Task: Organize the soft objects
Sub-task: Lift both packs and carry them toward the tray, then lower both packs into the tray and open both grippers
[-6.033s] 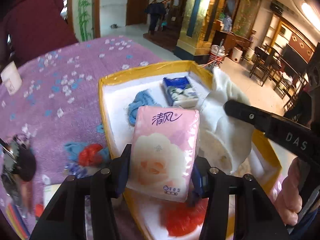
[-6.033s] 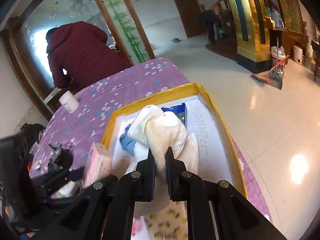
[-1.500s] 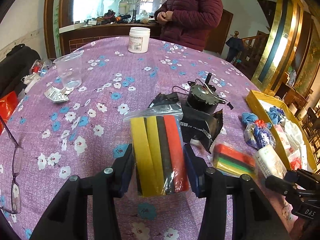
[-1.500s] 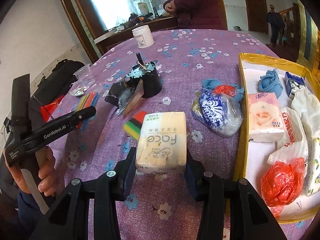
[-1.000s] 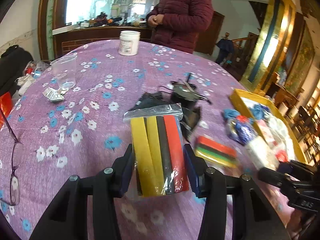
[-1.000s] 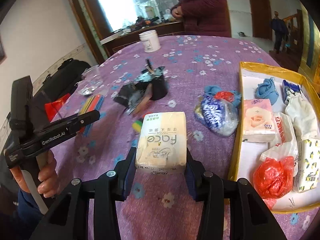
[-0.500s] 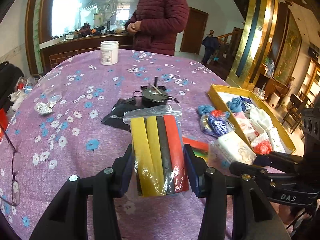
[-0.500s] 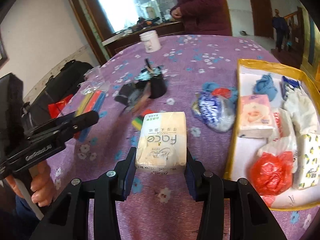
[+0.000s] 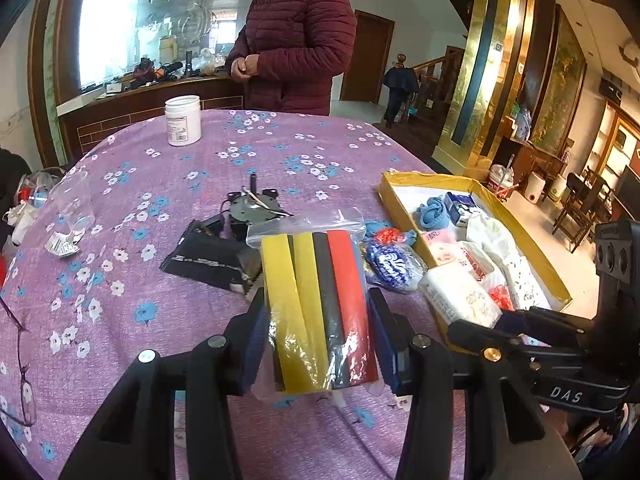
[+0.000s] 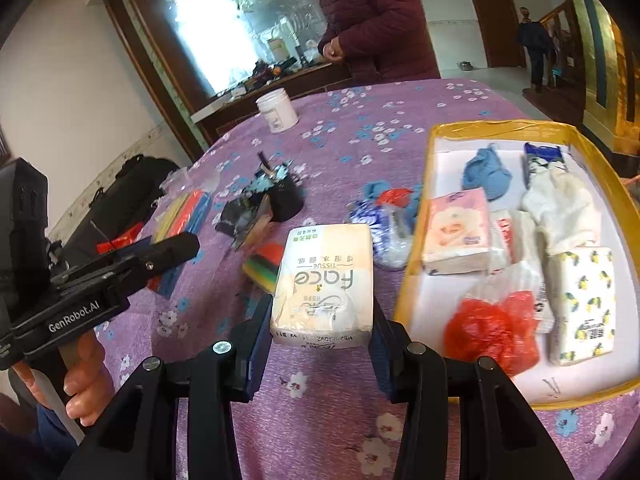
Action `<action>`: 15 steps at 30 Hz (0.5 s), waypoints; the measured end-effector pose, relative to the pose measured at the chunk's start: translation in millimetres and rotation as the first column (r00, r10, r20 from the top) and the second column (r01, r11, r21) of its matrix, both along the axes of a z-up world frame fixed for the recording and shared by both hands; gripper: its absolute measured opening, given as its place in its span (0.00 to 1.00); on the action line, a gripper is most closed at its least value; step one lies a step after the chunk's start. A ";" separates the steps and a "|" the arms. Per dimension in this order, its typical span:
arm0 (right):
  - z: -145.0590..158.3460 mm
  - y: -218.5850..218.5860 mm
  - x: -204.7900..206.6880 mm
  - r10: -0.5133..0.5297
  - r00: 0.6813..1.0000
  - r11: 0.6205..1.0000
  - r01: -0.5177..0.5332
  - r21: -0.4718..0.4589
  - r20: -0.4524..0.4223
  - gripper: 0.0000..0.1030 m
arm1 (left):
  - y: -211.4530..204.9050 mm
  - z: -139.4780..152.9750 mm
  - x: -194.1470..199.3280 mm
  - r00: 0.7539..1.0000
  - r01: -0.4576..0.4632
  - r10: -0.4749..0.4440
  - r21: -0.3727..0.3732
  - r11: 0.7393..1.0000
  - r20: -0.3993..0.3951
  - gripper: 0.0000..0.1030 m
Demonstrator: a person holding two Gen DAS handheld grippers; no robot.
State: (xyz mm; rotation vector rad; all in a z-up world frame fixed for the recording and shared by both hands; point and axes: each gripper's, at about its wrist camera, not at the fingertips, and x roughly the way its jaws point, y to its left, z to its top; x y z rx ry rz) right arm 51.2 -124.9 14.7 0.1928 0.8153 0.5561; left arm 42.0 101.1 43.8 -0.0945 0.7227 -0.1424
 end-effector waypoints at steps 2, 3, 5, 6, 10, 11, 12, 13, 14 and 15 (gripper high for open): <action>1.1 -11.0 0.4 -0.023 1.000 1.000 0.023 0.008 0.005 0.46 | -6.2 1.3 2.4 1.000 0.012 -0.012 0.000 1.000 0.002 0.45; 1.4 -17.6 0.8 -0.041 0.999 0.999 0.041 0.011 0.006 0.46 | -9.4 1.1 4.4 1.000 0.021 -0.021 -0.001 1.000 -0.001 0.45; 2.5 -31.9 3.0 -0.081 0.997 0.996 0.081 0.020 0.002 0.46 | -19.5 -0.4 9.5 0.999 0.045 -0.045 -0.001 0.999 -0.011 0.45; 3.2 -37.8 3.9 -0.097 0.995 0.995 0.097 0.024 0.001 0.46 | -25.0 -1.5 11.7 0.998 0.057 -0.057 0.000 0.998 -0.016 0.45; 8.1 -63.8 7.2 -0.176 0.984 0.984 0.176 0.015 0.006 0.46 | -52.8 -4.8 22.5 0.992 0.121 -0.120 0.001 0.993 -0.040 0.45; 9.7 -70.5 7.8 -0.197 0.980 0.980 0.197 0.007 0.008 0.46 | -61.6 -5.1 25.3 0.989 0.140 -0.139 0.002 0.990 -0.050 0.45; 11.1 -76.9 8.5 -0.221 0.975 0.975 0.221 0.000 0.011 0.46 | -68.8 -6.0 27.6 0.986 0.156 -0.156 0.003 0.988 -0.063 0.45; 12.1 -82.8 9.2 -0.241 0.970 0.970 0.241 -0.007 0.014 0.46 | -78.0 -6.5 31.0 0.982 0.175 -0.175 0.004 0.985 -0.076 0.45; 12.6 -90.1 10.3 -0.266 0.964 0.964 0.266 -0.014 0.017 0.46 | -86.9 -7.0 34.3 0.977 0.195 -0.194 0.003 0.981 -0.085 0.45; 12.6 -96.3 11.3 -0.289 0.957 0.957 0.289 -0.023 0.018 0.46 | -98.6 -8.4 37.8 0.971 0.219 -0.217 0.006 0.976 -0.099 0.45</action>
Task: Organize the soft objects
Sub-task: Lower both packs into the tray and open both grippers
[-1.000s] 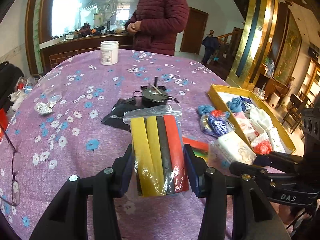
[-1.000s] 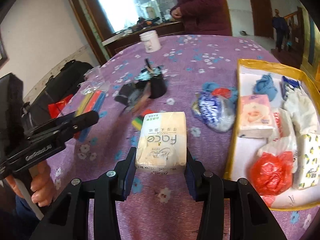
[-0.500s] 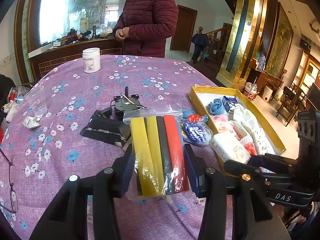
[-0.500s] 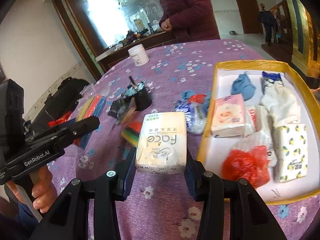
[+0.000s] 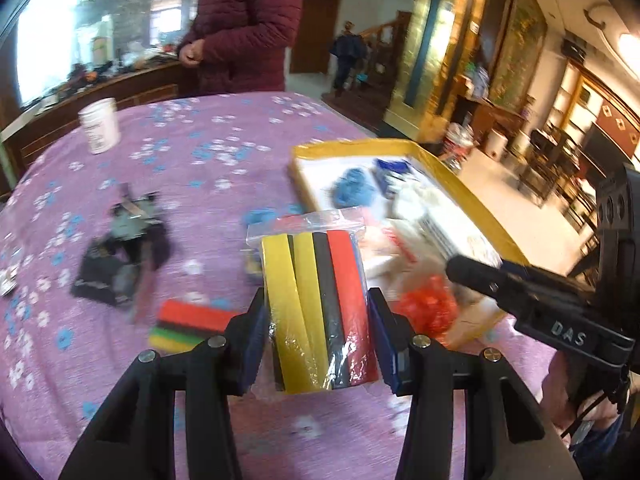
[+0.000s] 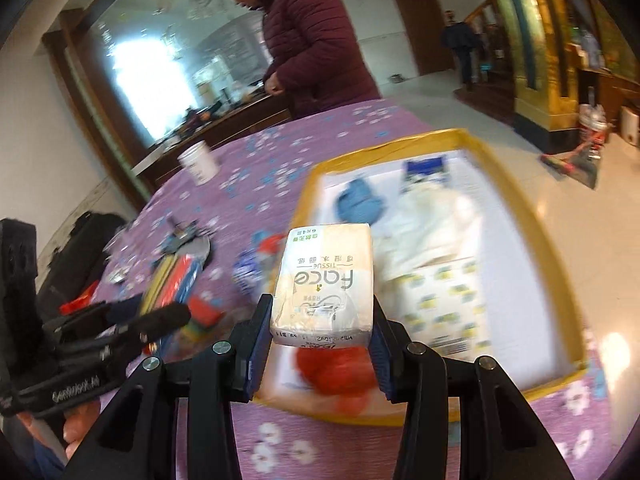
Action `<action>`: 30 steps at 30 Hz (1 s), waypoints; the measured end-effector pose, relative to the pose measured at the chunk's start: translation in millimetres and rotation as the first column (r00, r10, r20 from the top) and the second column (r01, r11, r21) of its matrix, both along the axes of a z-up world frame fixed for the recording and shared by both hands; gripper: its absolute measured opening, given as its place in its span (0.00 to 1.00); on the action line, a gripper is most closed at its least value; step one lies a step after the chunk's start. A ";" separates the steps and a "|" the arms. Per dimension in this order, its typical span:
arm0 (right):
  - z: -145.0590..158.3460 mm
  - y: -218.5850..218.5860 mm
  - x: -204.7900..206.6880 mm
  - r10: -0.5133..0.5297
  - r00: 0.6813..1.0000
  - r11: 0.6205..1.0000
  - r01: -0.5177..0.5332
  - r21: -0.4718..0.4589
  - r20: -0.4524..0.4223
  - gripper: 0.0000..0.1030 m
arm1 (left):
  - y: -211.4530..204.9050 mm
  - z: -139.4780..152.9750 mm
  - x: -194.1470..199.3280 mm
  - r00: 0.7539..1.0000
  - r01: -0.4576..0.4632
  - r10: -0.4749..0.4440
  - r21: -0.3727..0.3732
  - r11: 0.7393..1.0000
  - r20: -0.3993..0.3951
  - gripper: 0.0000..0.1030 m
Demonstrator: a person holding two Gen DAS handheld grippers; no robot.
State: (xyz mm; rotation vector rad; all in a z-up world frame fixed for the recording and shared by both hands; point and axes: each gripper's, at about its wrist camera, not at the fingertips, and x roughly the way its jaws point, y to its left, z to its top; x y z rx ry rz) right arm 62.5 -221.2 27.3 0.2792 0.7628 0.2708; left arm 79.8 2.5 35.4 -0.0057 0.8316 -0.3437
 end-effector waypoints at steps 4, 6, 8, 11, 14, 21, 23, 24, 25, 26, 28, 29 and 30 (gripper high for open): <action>-2.7 -26.2 5.0 -0.080 0.997 0.997 0.080 -0.010 -0.012 0.46 | -39.0 -10.8 9.3 0.997 0.071 -0.070 0.021 0.997 -0.033 0.45; -4.7 -37.6 8.2 -0.112 0.993 0.994 0.112 -0.011 -0.021 0.46 | -53.6 -16.0 11.9 0.994 0.101 -0.100 0.025 0.995 -0.044 0.45; -7.2 -47.4 12.7 -0.141 0.990 0.990 0.141 -0.013 -0.029 0.46 | -68.0 -21.2 14.6 0.991 0.126 -0.124 0.037 0.991 -0.047 0.45; -13.3 -57.4 20.2 -0.175 0.983 0.984 0.174 -0.034 -0.051 0.46 | -84.0 -27.8 19.3 0.986 0.160 -0.158 0.040 0.986 -0.056 0.45; -20.9 -63.3 28.9 -0.192 0.978 0.981 0.188 -0.054 -0.081 0.46 | -93.5 -34.6 20.6 0.981 0.189 -0.186 0.045 0.981 -0.059 0.45; -27.1 -63.3 40.6 -0.194 0.976 0.980 0.188 -0.061 -0.099 0.47 | -107.4 -45.9 18.4 0.974 0.224 -0.223 0.071 0.972 -0.026 0.46; -29.7 -62.8 43.5 -0.193 0.976 0.980 0.188 -0.064 -0.104 0.47 | -107.6 -48.6 18.3 0.972 0.234 -0.233 0.065 0.970 -0.024 0.47; -30.9 -62.7 45.3 -0.193 0.976 0.980 0.186 -0.065 -0.106 0.47 | -107.1 -50.1 18.2 0.971 0.238 -0.237 0.060 0.969 -0.022 0.50; -32.2 -62.4 48.3 -0.192 0.975 0.981 0.186 -0.064 -0.111 0.47 | -106.8 -51.4 18.3 0.970 0.242 -0.241 0.057 0.969 -0.021 0.51; -32.8 -62.5 49.8 -0.191 0.975 0.981 0.185 -0.062 -0.112 0.47 | -106.8 -52.6 18.1 0.969 0.245 -0.245 0.052 0.968 -0.023 0.55; -33.2 -62.7 52.0 -0.192 0.976 0.981 0.186 -0.061 -0.106 0.47 | -106.6 -55.1 20.6 0.969 0.245 -0.243 0.044 0.969 -0.031 0.60; -33.5 -62.4 53.3 -0.192 0.976 0.980 0.186 -0.064 -0.105 0.47 | -105.6 -55.3 20.9 0.970 0.241 -0.240 0.040 0.970 -0.033 0.61; -33.8 -62.2 54.5 -0.193 0.975 0.980 0.187 -0.066 -0.106 0.47 | -104.7 -55.2 21.9 0.970 0.241 -0.240 0.034 0.970 -0.033 0.62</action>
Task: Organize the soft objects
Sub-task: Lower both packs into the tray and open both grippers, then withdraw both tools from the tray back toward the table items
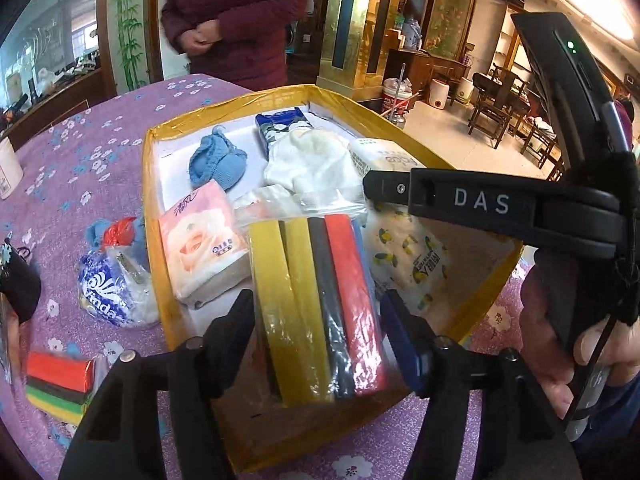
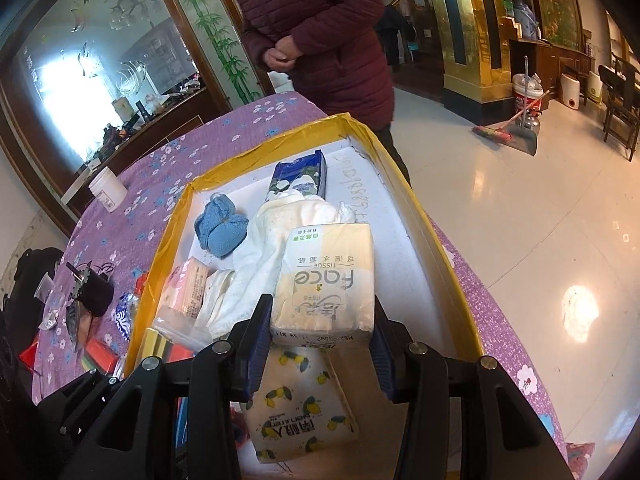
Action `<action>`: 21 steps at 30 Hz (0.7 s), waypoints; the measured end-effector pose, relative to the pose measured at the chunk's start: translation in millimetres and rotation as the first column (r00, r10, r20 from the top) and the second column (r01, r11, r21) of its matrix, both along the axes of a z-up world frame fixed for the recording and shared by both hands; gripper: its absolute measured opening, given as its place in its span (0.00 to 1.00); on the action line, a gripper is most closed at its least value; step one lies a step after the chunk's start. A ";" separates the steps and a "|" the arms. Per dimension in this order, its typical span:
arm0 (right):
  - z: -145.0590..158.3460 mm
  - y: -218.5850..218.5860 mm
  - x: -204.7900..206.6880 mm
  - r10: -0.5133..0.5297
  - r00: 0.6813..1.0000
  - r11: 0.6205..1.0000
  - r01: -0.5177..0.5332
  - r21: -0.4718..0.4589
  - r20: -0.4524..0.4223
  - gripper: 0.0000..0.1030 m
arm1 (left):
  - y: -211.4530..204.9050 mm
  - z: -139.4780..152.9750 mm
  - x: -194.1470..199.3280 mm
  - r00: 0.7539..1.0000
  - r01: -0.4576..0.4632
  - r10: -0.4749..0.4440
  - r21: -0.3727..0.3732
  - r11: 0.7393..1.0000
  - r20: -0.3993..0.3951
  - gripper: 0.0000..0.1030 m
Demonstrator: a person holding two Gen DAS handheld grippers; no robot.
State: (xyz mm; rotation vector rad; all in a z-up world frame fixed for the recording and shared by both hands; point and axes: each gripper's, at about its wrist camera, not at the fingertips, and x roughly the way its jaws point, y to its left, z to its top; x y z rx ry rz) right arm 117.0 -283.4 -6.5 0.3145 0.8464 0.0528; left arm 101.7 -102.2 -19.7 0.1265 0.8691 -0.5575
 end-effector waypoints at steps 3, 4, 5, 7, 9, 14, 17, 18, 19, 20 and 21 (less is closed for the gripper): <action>0.2 0.6 2.1 0.001 1.000 1.000 -0.001 0.003 0.004 0.49 | 2.4 2.1 -1.5 1.000 -0.003 0.003 -0.020 1.000 0.007 0.71; 0.6 0.5 2.4 0.003 1.000 1.000 -0.003 0.007 0.003 0.50 | 3.3 3.2 -2.3 1.000 -0.005 0.005 -0.028 1.000 0.014 0.72; 1.6 0.3 2.0 0.006 1.000 1.000 -0.006 0.014 0.004 0.52 | 3.9 4.2 -2.6 1.000 -0.006 0.006 -0.034 0.999 0.020 0.74; 4.5 1.0 0.0 0.016 1.000 1.000 -0.017 0.019 0.016 0.57 | 4.7 6.0 -4.0 0.999 -0.009 0.010 -0.040 0.999 0.033 0.76; 8.7 2.6 -3.0 0.019 0.999 1.000 -0.019 0.010 0.028 0.63 | 5.4 6.8 -3.3 0.999 -0.015 0.016 -0.040 0.999 0.040 0.78; 26.6 0.2 -17.7 0.000 0.996 1.000 0.003 -0.027 0.091 0.81 | 9.2 8.8 -3.9 0.997 -0.036 0.039 -0.040 0.999 0.061 0.78; 36.8 -0.4 -27.3 0.010 0.993 1.000 -0.007 -0.021 0.117 0.88 | 13.4 11.1 -4.4 0.996 -0.051 0.054 -0.045 0.998 0.068 0.78; 39.8 0.1 -30.7 0.009 0.992 1.000 -0.006 -0.028 0.125 0.90 | 14.7 11.8 -4.4 0.996 -0.057 0.060 -0.044 0.997 0.069 0.78; 44.0 1.5 -35.3 0.020 0.990 0.999 -0.015 -0.038 0.138 0.91 | 17.1 13.6 -5.6 0.995 -0.066 0.069 -0.043 0.997 0.073 0.78; 46.4 2.6 -37.1 0.030 0.989 0.999 -0.024 -0.044 0.143 0.92 | 19.8 15.8 -6.5 0.994 -0.075 0.078 -0.044 0.996 0.074 0.78; 49.4 4.2 -40.0 0.041 0.988 0.998 -0.034 -0.052 0.148 0.93 | 23.3 18.2 -6.6 0.994 -0.084 0.087 -0.049 0.995 0.072 0.78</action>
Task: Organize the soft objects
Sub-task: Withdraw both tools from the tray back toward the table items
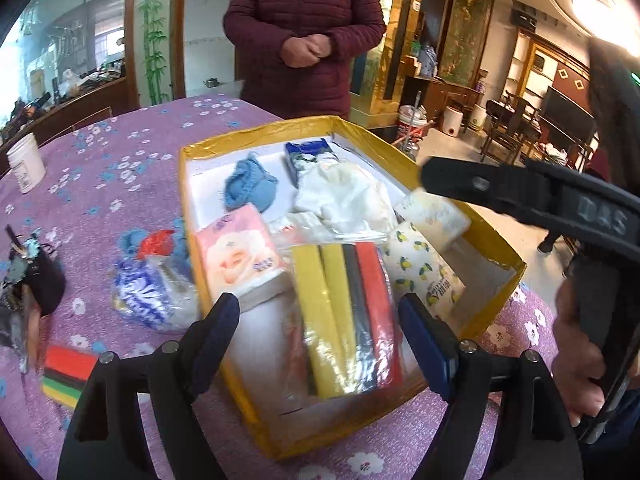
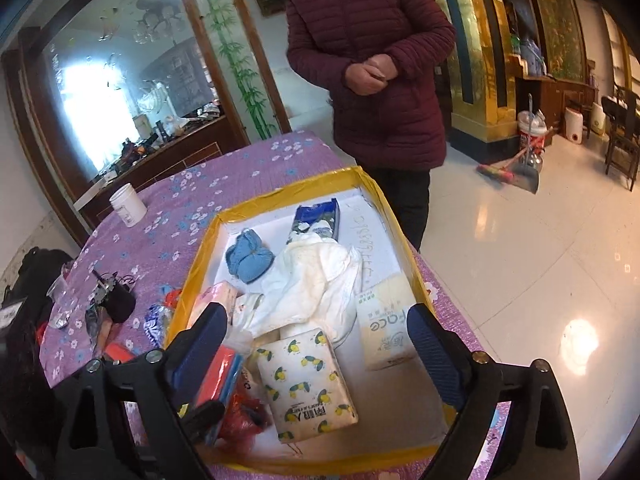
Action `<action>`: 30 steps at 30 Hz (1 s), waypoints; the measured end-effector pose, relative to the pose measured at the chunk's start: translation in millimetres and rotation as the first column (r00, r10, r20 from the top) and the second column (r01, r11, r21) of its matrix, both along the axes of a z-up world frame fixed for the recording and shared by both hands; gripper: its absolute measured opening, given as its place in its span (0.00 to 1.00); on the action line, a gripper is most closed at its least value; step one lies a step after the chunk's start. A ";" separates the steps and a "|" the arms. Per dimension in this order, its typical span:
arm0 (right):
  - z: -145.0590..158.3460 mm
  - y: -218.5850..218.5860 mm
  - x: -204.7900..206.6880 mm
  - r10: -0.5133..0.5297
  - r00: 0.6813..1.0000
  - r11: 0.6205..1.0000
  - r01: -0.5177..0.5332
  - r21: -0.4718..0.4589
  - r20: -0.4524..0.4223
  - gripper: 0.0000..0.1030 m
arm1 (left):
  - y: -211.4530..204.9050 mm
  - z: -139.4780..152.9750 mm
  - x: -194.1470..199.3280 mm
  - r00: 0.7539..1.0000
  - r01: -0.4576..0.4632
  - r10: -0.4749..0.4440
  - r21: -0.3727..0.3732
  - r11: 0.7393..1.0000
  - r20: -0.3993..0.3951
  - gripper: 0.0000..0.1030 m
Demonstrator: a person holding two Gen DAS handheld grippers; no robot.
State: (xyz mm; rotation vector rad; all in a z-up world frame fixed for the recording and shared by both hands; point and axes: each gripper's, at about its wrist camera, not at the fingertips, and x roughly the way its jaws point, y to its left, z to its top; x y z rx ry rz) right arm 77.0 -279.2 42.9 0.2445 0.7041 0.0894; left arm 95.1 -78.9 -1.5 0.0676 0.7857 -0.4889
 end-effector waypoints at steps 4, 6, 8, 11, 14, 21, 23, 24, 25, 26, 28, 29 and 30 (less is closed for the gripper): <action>7.5 8.3 -9.4 0.048 0.998 0.999 -0.049 0.014 0.032 0.93 | 16.6 12.9 -8.5 1.000 -0.025 0.025 -0.009 1.000 0.003 0.79; 8.2 16.9 -11.5 0.081 0.996 0.997 -0.081 0.018 0.040 0.93 | 26.9 18.4 -16.8 0.999 -0.034 0.035 -0.002 0.999 0.014 0.79; 7.9 29.4 -13.6 0.125 0.991 0.992 -0.126 0.024 0.040 0.93 | 41.1 21.8 -27.3 0.998 -0.050 0.050 0.000 0.999 0.029 0.82; 5.7 51.2 -14.4 0.191 0.981 0.981 -0.191 0.015 0.029 0.93 | 67.0 21.2 -39.7 0.995 -0.091 0.091 0.010 0.996 0.042 0.83; 3.1 73.9 -15.2 0.244 0.970 0.970 -0.244 0.007 0.014 0.93 | 98.0 15.2 -48.0 0.988 -0.150 0.150 0.010 0.989 0.037 0.83; -3.1 115.4 -16.2 0.337 0.941 0.941 -0.337 0.001 -0.026 0.93 | 177.7 -4.5 -51.3 0.947 -0.321 0.321 -0.031 0.946 -0.030 0.83; -6.5 126.4 -15.4 0.361 0.932 0.933 -0.361 0.008 -0.042 0.93 | 193.0 -10.0 -50.1 0.932 -0.360 0.358 -0.032 0.932 -0.048 0.83; -8.1 131.8 -14.8 0.370 0.928 0.929 -0.370 0.004 -0.049 0.93 | 201.7 -13.8 -48.6 0.923 -0.383 0.380 -0.031 0.923 -0.061 0.83; -9.6 138.3 -14.3 0.381 0.923 0.924 -0.382 -0.005 -0.058 0.93 | 207.1 -16.4 -47.3 0.917 -0.396 0.393 -0.031 0.918 -0.068 0.83; -11.2 146.3 -13.7 0.394 0.917 0.918 -0.396 -0.021 -0.066 0.93 | 214.8 -19.3 -46.3 0.907 -0.417 0.414 -0.030 0.909 -0.075 0.83; -12.6 160.5 -10.9 0.417 0.905 0.905 -0.422 -0.057 -0.081 0.93 | 226.1 -25.2 -43.4 0.886 -0.458 0.454 -0.027 0.888 -0.094 0.83; -12.3 167.3 -7.5 0.429 0.899 0.897 -0.436 -0.076 -0.090 0.93 | 229.4 -26.8 -42.2 0.880 -0.469 0.464 -0.035 0.882 -0.106 0.83; -11.6 173.6 -3.0 0.439 0.893 0.889 -0.448 -0.091 -0.101 0.93 | 232.9 -26.7 -42.5 0.879 -0.471 0.463 -0.055 0.880 -0.114 0.83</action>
